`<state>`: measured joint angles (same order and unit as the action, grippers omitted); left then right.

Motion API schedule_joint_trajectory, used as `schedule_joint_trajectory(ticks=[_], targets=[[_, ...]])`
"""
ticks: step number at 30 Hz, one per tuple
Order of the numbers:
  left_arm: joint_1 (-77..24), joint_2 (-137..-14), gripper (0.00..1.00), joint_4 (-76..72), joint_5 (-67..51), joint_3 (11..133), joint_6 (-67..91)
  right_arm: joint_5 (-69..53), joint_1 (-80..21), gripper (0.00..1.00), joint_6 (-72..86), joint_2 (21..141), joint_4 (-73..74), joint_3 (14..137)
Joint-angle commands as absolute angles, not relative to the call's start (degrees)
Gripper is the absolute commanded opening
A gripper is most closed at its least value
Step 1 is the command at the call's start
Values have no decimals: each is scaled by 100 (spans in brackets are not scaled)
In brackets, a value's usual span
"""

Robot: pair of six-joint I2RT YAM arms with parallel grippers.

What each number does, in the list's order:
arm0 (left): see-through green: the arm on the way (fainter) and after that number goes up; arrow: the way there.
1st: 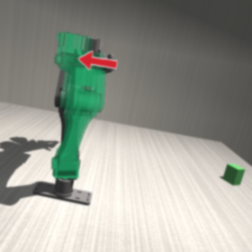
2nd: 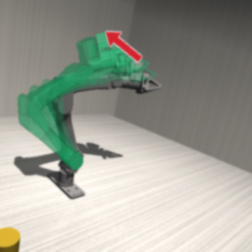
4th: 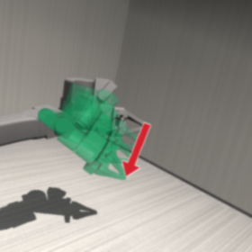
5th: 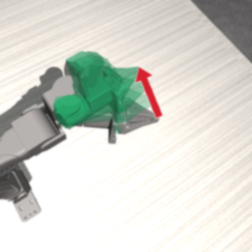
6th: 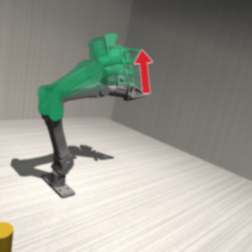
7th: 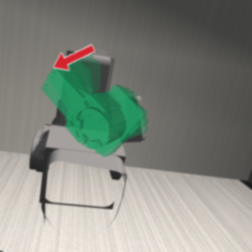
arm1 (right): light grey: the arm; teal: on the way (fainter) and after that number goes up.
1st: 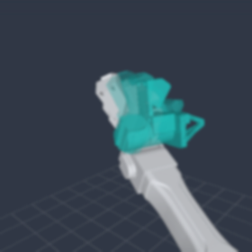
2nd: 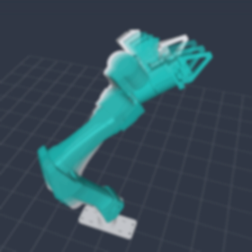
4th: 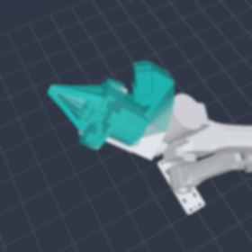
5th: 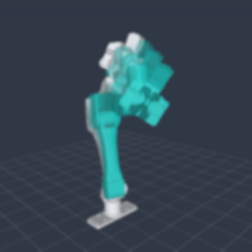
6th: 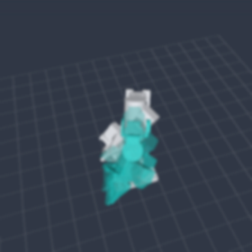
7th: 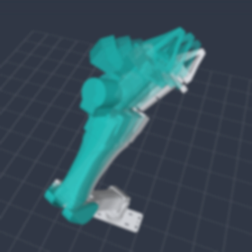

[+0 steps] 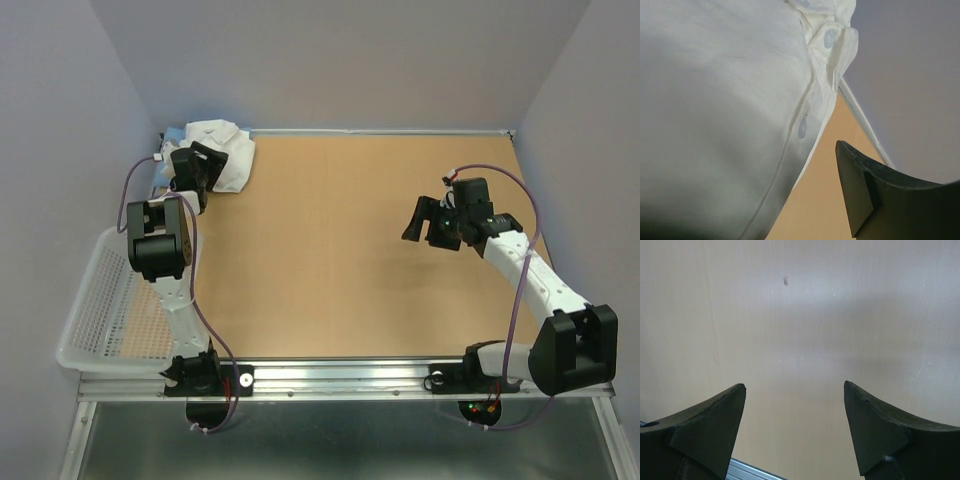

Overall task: Fold and stack the long sleeve shirts
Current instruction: Neatly place the folded shirt to the corner

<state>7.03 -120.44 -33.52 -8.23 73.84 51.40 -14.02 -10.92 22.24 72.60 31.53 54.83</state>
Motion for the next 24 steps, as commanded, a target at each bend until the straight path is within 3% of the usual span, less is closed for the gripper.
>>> schedule_joint_trajectory(ticks=[1,5,9,18,24], targets=[[624,-11540,79,-2630,-774,7523,4387,-1485,-1081,84,2153,7154,3120,5818],[624,-11593,79,-2084,-624,7769,4052,-1494,-1081,84,2136,7163,3111,5801],[633,-11733,73,-1907,-1071,7971,4165,-1521,-1081,84,2136,7172,3103,5801],[650,-11681,39,-2073,-2467,8218,5358,-1521,-1072,84,2171,7128,3103,5836],[659,-11698,40,-2600,-3093,7709,6213,-1521,-1072,84,2180,7145,3094,5845]])
